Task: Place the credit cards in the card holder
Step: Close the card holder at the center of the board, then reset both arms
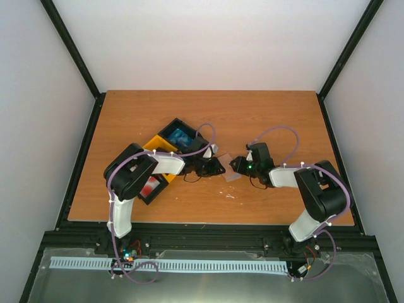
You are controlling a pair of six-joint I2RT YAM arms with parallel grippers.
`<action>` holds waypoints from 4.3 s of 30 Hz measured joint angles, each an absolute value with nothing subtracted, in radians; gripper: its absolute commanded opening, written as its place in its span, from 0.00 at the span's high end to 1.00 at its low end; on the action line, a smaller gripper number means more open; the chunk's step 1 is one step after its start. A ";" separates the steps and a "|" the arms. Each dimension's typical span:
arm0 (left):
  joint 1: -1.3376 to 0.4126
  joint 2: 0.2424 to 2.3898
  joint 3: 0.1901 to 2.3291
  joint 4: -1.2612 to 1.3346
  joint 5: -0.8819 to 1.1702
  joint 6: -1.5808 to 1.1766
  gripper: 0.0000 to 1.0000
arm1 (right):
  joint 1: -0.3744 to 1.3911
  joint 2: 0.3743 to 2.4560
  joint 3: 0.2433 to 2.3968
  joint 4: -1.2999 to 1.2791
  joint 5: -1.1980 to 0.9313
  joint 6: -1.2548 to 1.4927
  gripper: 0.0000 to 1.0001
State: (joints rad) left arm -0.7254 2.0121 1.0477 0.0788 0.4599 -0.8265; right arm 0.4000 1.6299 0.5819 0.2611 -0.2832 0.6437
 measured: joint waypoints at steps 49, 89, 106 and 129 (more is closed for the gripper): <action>-0.725 2.014 1.045 0.081 0.459 -0.825 0.83 | 0.402 1.594 0.550 0.250 -0.296 0.715 0.65; -0.725 2.016 1.045 0.081 0.458 -0.825 0.83 | 0.427 1.616 0.619 0.155 -0.244 0.632 0.67; -0.728 1.998 1.052 0.076 0.450 -0.822 0.74 | 0.435 1.595 0.636 0.091 -0.231 0.628 0.51; -0.744 1.129 0.837 -0.262 0.026 -0.758 0.00 | 0.478 0.710 0.854 -0.769 0.232 0.610 0.16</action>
